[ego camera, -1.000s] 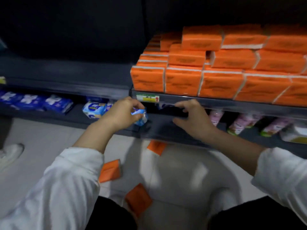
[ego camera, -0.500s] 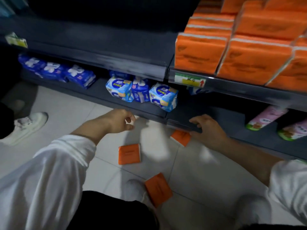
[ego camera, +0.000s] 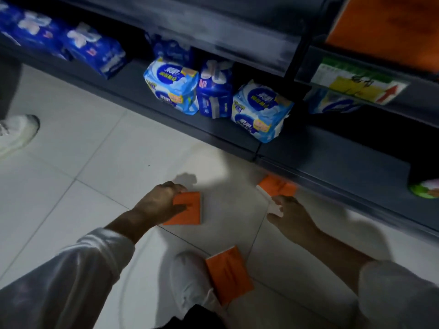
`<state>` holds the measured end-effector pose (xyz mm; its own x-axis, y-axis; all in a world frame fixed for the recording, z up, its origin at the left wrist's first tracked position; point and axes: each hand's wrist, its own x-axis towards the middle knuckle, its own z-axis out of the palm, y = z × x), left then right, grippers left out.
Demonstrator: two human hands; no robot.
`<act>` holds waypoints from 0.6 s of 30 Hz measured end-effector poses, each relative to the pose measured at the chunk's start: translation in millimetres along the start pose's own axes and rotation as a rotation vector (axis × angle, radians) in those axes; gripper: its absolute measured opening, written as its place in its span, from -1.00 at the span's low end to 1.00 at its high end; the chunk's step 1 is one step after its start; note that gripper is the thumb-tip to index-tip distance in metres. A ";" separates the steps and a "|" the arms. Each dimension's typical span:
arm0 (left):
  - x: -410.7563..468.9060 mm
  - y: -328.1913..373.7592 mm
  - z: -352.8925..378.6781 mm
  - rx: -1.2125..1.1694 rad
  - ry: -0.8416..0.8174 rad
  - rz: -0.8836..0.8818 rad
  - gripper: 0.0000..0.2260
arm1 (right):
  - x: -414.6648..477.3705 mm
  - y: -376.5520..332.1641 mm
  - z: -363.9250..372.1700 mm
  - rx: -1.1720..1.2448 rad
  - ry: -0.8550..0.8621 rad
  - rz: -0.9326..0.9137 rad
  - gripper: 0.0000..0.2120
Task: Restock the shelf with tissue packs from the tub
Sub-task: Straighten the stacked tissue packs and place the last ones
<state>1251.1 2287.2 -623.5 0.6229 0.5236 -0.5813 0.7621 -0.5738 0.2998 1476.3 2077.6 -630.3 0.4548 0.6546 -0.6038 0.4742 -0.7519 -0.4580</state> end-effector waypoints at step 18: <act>30.7 -30.1 78.5 -0.154 0.073 -0.377 -0.34 | 71.4 28.1 47.8 -0.479 -0.147 -0.108 -0.19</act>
<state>1233.4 2271.1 -709.7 0.3019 0.7257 -0.6183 0.9533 -0.2356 0.1890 1486.0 2099.5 -717.5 0.2898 0.6831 -0.6704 0.8208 -0.5377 -0.1931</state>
